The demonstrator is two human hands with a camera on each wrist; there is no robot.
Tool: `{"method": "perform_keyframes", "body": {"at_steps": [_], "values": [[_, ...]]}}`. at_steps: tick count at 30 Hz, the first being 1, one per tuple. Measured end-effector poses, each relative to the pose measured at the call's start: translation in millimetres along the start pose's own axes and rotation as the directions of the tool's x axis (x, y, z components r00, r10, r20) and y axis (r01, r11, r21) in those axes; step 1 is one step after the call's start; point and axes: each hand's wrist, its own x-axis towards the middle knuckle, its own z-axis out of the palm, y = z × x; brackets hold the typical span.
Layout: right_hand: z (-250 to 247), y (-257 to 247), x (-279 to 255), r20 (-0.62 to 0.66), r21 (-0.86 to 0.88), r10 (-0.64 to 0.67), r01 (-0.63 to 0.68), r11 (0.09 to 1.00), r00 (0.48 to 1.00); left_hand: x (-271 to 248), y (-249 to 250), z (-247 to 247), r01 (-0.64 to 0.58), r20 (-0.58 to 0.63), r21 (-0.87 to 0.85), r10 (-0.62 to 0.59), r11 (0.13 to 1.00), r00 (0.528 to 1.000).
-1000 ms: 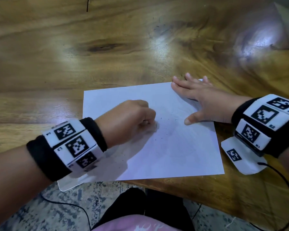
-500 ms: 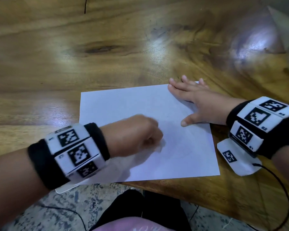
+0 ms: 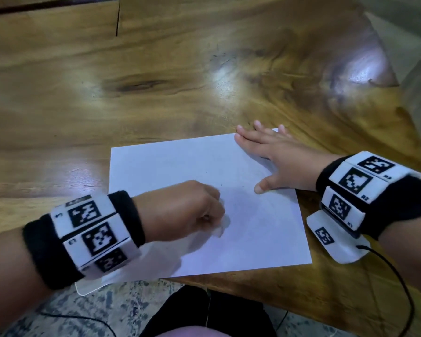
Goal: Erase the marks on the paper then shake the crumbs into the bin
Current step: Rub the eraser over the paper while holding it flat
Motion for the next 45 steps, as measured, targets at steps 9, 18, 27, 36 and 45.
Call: {"method": "perform_keyframes", "body": {"at_steps": [9,18,27,36,45], "values": [[0.2,0.0,2.3,0.004,-0.013,-0.001,0.001,1.0,1.0,36.5,-3.9,-21.2,0.095,-0.247,0.066,-0.075,0.993,0.966],[-3.6,-7.2,-2.6,0.012,-0.144,0.059,-0.056,0.988,0.998,16.7,-11.0,-19.1,0.199,-0.203,0.034,-0.188,0.979,0.961],[-2.3,6.4,-28.7,0.036,-0.075,0.18,-0.177,0.981,0.983,21.5,-6.1,-26.0,0.246,-0.148,0.03,-0.239,0.969,0.96],[-2.9,0.2,-27.5,0.049,-0.132,0.226,-0.218,0.967,0.973,85.0,-5.1,-55.1,0.35,-0.45,-0.077,-0.346,0.934,0.823],[-6.8,-3.8,-31.7,0.06,-0.189,0.269,-0.254,0.949,0.961,85.6,-7.5,-58.4,0.278,-0.333,0.005,-0.261,0.961,0.906]]}}
